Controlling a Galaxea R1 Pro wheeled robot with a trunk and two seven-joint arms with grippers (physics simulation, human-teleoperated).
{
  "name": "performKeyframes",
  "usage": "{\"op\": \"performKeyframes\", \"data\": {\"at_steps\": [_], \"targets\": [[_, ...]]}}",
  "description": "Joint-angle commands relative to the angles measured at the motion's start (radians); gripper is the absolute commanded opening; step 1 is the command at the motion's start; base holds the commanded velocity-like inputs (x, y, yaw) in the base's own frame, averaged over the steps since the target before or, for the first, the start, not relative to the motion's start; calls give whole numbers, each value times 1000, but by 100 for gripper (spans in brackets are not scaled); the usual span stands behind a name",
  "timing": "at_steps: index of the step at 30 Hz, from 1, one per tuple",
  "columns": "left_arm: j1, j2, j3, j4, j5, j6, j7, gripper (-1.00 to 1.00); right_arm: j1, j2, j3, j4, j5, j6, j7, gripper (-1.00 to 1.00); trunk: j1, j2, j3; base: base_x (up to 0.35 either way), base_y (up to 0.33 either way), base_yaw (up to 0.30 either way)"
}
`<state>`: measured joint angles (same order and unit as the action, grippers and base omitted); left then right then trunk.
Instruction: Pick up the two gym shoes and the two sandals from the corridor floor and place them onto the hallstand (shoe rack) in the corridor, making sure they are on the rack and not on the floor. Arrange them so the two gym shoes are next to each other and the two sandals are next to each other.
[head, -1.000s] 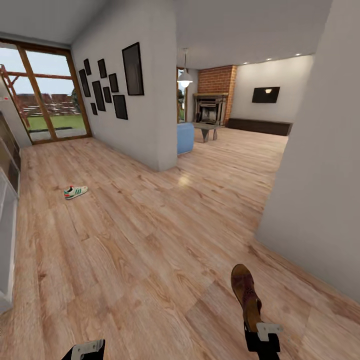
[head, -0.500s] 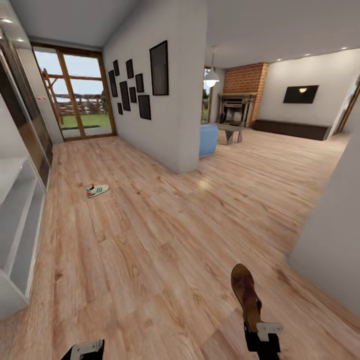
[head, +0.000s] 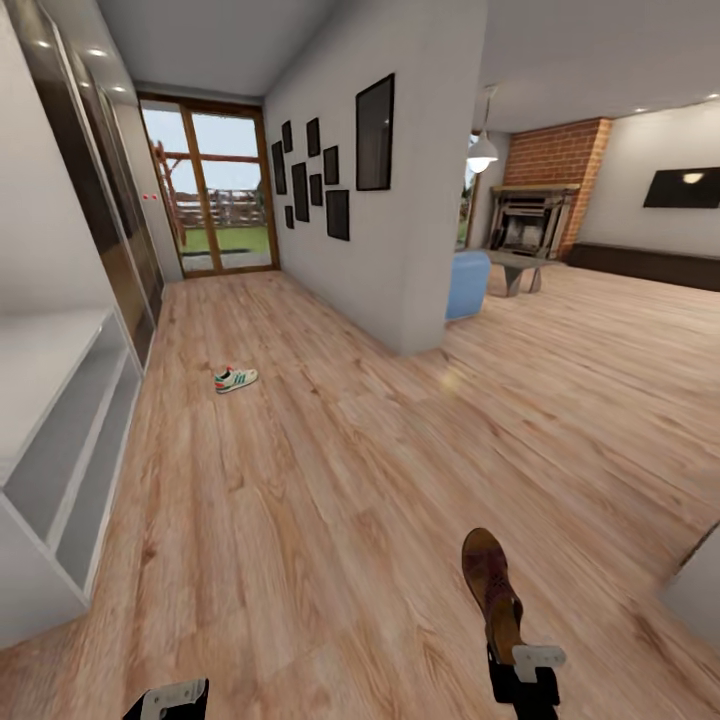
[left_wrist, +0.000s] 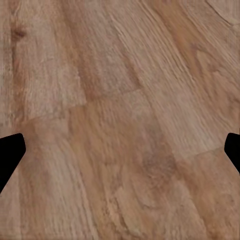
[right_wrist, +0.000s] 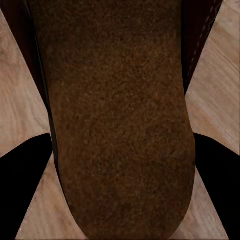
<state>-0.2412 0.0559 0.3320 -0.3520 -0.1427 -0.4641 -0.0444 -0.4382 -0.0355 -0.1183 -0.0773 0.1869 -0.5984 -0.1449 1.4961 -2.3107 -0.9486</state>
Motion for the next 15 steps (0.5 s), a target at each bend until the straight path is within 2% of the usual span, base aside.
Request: {"op": "performKeyframes", "data": {"at_steps": [1, 15], "targets": [[-1, -1, 8, 1, -9, -4, -5, 100, 0, 0, -7, 1, 11, -3, -4, -100, 0, 0, -1, 339, 0, 277], [-1, -1, 9, 1, -9, -4, -5, 100, 0, 0, -6, 1, 11, -3, -4, -100, 0, 0, -1, 339, 0, 277]]}}
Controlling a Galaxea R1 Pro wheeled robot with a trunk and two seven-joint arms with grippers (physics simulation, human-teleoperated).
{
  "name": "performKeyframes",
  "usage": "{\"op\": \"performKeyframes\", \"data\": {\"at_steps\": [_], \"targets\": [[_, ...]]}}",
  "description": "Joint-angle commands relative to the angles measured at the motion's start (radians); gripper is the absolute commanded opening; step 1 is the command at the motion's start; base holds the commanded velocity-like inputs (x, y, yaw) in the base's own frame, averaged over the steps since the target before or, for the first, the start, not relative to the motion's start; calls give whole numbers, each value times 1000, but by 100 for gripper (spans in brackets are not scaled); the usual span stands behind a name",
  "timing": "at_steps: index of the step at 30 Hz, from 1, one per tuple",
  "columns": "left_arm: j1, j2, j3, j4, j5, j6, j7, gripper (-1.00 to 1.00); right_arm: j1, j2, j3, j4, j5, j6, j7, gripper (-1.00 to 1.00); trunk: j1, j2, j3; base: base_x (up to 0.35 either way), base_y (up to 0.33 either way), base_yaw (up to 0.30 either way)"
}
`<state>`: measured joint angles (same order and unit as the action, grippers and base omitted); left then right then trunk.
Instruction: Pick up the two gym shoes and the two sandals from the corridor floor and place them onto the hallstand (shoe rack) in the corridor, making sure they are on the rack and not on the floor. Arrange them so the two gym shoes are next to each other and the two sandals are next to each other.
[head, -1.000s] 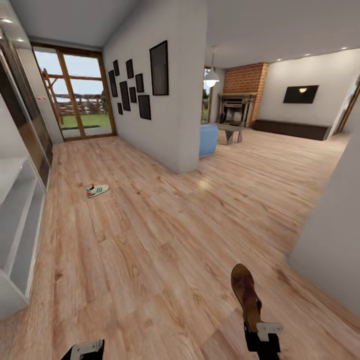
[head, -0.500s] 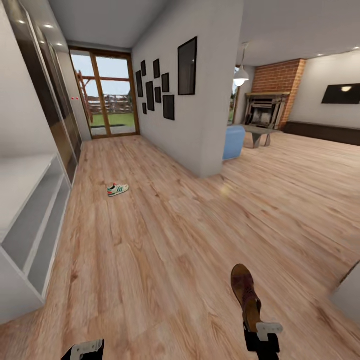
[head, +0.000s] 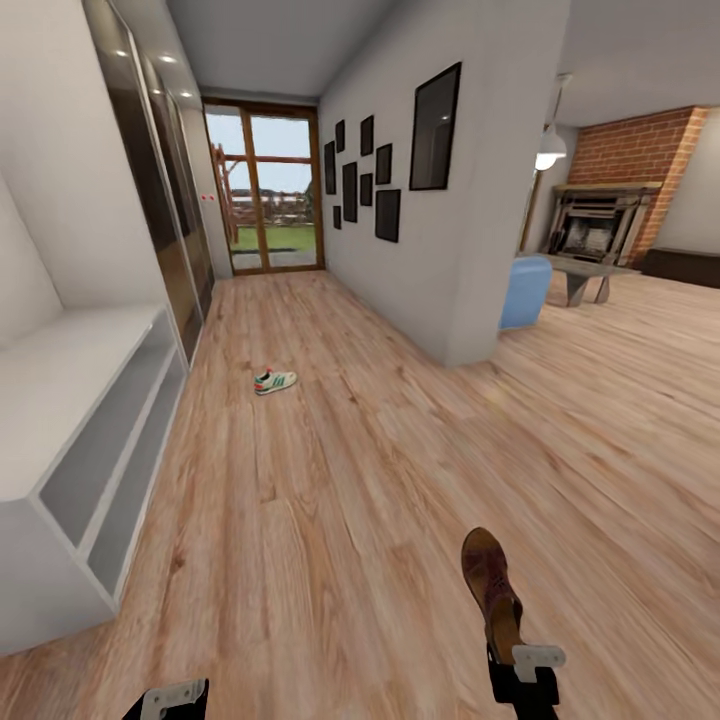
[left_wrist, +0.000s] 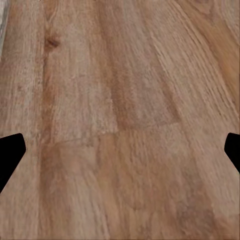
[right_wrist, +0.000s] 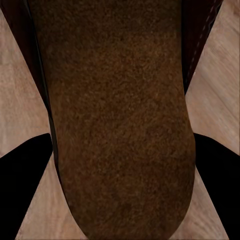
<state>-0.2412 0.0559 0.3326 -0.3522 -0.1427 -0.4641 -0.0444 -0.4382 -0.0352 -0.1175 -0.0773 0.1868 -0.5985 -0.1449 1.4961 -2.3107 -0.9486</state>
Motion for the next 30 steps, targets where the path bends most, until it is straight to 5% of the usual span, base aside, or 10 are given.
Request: {"op": "performKeyframes", "data": {"at_steps": [1, 17, 30], "targets": [[-1, -1, 8, 1, -9, -4, -5, 100, 0, 0, -8, 1, 11, -3, -4, -100, 0, 0, -1, 339, 0, 267], [-1, -1, 8, 2, -9, -4, -5, 100, 0, 0, -7, 1, 12, -2, -4, -100, 0, 0, -1, 339, 0, 35], [-1, -1, 8, 2, -9, -4, -5, 100, 0, 0, -7, 2, 11, -2, -4, -100, 0, 0, -1, 339, 0, 206]]}}
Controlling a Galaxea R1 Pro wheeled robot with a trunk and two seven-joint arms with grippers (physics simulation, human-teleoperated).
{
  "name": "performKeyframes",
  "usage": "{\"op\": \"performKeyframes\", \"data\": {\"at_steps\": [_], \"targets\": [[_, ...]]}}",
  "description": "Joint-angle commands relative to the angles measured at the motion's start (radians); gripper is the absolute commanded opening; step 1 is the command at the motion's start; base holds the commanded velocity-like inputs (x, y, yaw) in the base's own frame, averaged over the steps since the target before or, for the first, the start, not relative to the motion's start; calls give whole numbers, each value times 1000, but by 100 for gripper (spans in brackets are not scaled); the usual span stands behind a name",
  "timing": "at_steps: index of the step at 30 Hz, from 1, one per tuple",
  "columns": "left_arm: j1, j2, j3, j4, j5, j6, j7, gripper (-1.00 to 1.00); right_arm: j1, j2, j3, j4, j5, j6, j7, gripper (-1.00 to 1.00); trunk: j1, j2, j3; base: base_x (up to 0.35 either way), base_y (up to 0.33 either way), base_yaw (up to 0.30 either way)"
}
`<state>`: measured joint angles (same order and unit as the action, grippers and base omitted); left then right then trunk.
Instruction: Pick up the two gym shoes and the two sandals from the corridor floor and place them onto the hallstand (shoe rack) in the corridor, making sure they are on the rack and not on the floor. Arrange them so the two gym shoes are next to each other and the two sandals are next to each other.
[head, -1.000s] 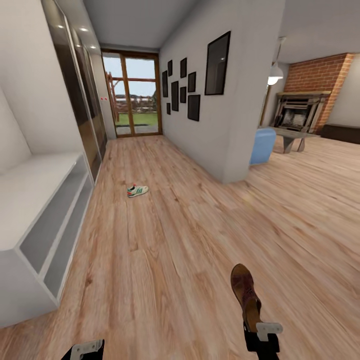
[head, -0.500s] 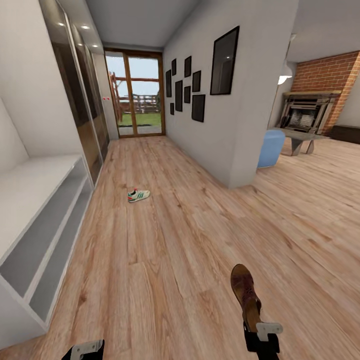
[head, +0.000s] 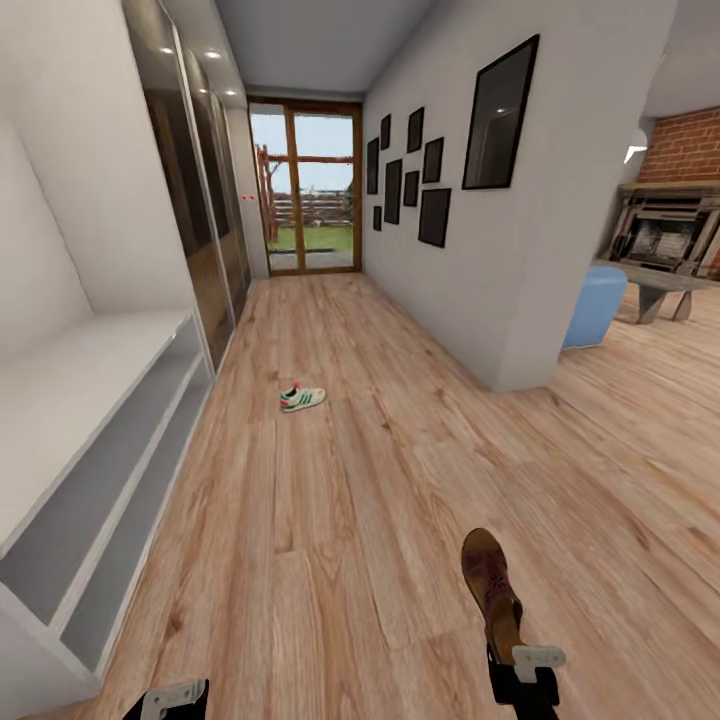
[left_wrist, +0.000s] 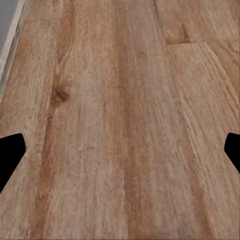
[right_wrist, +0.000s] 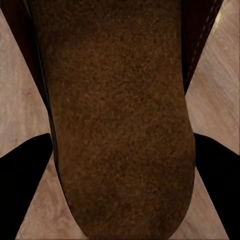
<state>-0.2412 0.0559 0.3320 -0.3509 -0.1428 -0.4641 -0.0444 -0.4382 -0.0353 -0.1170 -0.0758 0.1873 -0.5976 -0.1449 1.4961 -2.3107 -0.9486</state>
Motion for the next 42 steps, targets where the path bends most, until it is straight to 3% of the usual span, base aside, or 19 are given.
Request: {"op": "performKeyframes", "data": {"at_steps": [1, 11, 42], "targets": [[-1, -1, 9, 1, -9, -4, -5, 100, -1, 0, -7, 1, 11, -3, -4, -100, 0, 0, -1, 339, 0, 271], [-1, -1, 9, 1, -9, -4, -5, 100, -1, 0, -7, 2, 12, -2, -4, -100, 0, 0, -1, 339, 0, 190], [-1, -1, 9, 1, -9, -4, -5, 100, -1, -8, -6, 5, 15, -4, 1, -100, 0, 0, -1, 339, 0, 2]]}}
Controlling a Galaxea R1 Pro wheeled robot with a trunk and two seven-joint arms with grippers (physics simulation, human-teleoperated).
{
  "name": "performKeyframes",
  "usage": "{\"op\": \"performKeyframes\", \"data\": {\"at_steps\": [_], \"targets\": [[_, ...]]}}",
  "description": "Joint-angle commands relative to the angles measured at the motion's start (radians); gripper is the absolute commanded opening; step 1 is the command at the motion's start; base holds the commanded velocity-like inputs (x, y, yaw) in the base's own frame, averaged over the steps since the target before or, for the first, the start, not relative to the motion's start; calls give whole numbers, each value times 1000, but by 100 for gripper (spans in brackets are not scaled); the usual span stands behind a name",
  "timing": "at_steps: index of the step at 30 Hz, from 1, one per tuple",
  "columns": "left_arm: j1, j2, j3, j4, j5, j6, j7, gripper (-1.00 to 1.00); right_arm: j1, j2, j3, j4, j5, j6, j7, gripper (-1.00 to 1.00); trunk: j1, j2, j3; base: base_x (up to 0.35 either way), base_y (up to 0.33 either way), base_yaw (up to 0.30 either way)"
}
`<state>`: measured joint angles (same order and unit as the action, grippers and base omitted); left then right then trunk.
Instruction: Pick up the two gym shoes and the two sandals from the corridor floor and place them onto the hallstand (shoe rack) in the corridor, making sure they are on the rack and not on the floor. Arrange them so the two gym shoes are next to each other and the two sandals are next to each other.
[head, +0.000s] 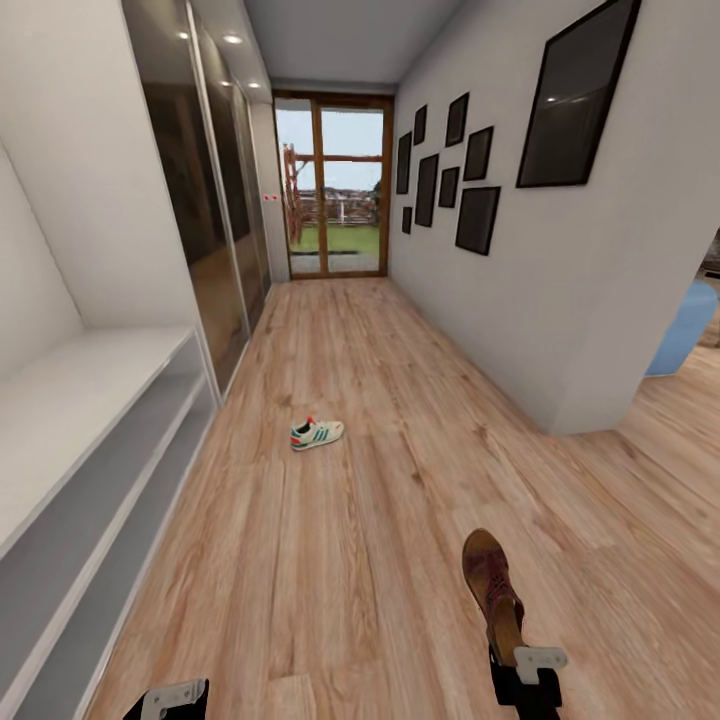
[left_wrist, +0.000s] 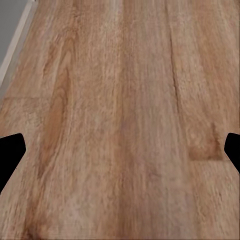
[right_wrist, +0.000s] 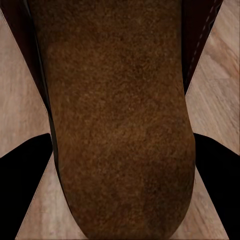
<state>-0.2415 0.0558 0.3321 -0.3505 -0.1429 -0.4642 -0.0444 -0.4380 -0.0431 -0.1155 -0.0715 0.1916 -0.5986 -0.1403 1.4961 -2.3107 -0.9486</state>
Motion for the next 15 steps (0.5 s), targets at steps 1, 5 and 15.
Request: {"op": "performKeyframes", "data": {"at_steps": [1, 5, 15], "targets": [[-1, -1, 8, 1, -9, -4, -5, 100, -1, 0, -7, 1, 11, -3, -4, -100, 0, 0, -1, 339, 0, 0], [-1, -1, 8, 1, -9, -4, -5, 100, -1, 0, -7, 1, 11, -3, -4, -100, 0, 0, -1, 339, 0, 0], [-1, -1, 8, 1, -9, -4, -5, 100, -1, 2, -9, 1, 9, -3, -8, -100, 0, 0, -1, 339, 0, 0]]}}
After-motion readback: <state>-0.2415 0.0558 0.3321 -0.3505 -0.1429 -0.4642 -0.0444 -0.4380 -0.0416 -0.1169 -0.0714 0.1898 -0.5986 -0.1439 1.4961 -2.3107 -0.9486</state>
